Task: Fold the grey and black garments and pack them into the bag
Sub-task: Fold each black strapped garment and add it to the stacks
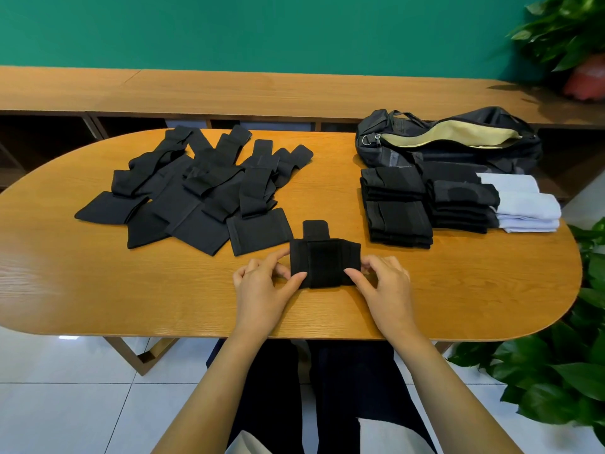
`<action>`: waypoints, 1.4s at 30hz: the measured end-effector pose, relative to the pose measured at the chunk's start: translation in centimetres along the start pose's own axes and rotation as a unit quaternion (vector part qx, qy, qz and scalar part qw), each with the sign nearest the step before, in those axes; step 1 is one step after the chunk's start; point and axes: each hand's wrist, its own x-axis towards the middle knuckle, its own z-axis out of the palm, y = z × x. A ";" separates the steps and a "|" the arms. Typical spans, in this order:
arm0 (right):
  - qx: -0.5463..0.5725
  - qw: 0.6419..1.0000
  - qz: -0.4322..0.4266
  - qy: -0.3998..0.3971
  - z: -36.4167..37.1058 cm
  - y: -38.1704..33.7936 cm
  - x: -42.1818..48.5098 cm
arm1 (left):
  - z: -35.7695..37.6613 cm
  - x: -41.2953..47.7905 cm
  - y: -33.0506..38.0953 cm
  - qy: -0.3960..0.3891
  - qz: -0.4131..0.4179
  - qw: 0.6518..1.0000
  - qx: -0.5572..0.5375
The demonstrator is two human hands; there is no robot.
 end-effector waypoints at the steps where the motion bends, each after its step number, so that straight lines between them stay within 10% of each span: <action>1: -0.001 1.000 -0.002 0.003 0.0 0.0 0.0 | 0.0 0.0 0.0 0.001 0.000 1.000 0.002; 23: -0.122 0.991 -0.020 -0.045 0.7 0.2 0.3 | 0.0 0.0 -0.2 -0.125 0.103 0.985 0.061; 42: -0.021 0.988 -0.149 -0.031 0.3 -0.2 -0.1 | 0.1 -0.1 -0.3 -0.082 0.113 0.990 0.011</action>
